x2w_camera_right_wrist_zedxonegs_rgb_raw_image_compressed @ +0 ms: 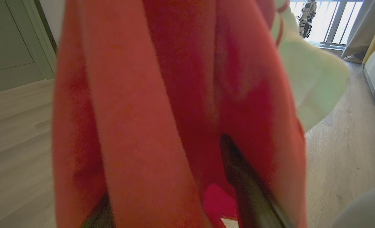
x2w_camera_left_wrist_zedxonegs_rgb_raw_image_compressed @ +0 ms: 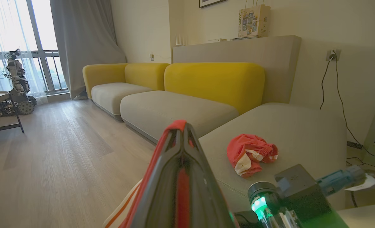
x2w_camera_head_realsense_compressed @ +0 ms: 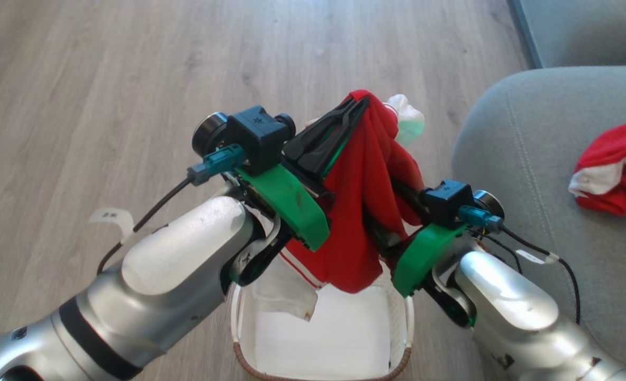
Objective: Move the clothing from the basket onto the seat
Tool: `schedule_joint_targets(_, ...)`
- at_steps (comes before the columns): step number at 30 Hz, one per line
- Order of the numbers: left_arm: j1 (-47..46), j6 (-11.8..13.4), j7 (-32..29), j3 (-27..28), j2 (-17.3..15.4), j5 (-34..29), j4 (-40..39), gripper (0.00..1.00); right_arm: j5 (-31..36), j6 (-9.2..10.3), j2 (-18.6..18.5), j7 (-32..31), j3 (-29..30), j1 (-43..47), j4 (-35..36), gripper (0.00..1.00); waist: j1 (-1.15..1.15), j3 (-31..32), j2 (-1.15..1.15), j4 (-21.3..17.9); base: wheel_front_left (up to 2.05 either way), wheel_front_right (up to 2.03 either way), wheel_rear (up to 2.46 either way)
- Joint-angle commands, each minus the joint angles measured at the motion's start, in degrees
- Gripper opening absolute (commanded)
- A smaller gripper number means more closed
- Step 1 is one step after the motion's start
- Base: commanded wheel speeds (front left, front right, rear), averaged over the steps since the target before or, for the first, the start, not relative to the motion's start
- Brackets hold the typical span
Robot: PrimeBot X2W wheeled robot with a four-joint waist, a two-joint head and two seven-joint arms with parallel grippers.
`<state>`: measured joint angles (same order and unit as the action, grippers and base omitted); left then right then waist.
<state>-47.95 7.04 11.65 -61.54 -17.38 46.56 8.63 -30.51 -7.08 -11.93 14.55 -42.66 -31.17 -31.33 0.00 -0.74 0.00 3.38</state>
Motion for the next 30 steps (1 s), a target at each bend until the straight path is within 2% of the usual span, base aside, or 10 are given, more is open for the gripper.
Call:
schedule_joint_targets(1, -3.4, 0.0, 0.0, 2.5, -0.7, -0.1, -1.7, 0.0, -0.7, -0.41, 1.3, 0.3, -0.3, -2.5, 0.8, 0.7, 0.0, 0.3, 0.0, 0.7, 0.0, 0.0, 0.0)
schedule_joint_targets(2, -3.3, 0.0, -0.1, 2.4, -0.7, 0.0, -1.7, 0.0, -1.0, -0.41, 1.6, 0.4, -0.5, -2.8, 0.2, 0.17, 0.0, 0.4, 0.0, 1.0, 0.0, 0.0, 0.0)
schedule_joint_targets(3, -3.3, 0.1, -0.1, 2.4, -0.7, 0.0, -1.7, 0.0, -1.2, -0.41, 1.8, 0.4, -0.6, -3.1, -0.2, 0.0, 0.0, 0.5, 0.0, 1.2, 0.0, 0.0, 0.0)
schedule_joint_targets(13, -2.8, 0.7, 0.0, 2.5, -1.3, 0.2, -1.7, 0.0, -0.9, -0.41, 1.8, 0.4, 2.3, -3.0, 1.1, 0.0, 0.0, 0.5, 0.0, 1.3, 0.0, 0.0, 0.0)
schedule_joint_targets(22, 0.0, 1.5, 0.5, 2.0, -3.3, 0.3, -1.7, 0.0, 5.6, -0.41, 3.0, 0.4, 17.6, 2.5, 8.6, 0.0, 0.0, -0.1, 0.0, -1.2, 0.0, 0.0, 0.0)
schedule_joint_targets(28, 2.5, 1.6, 0.6, 0.9, -4.0, 0.5, -2.1, 0.0, 8.6, -0.41, 2.7, 0.4, 25.6, 6.6, 15.5, 0.0, 0.0, -0.4, 0.0, -3.2, 0.0, 0.0, 0.0)
schedule_joint_targets(30, 3.1, 1.3, 0.7, 0.5, -4.0, 0.7, -2.4, 0.5, 9.2, -0.41, 2.6, 0.4, 27.9, 7.5, 17.9, 0.0, 0.0, -0.5, 0.0, -4.1, 0.0, 0.0, 0.0)
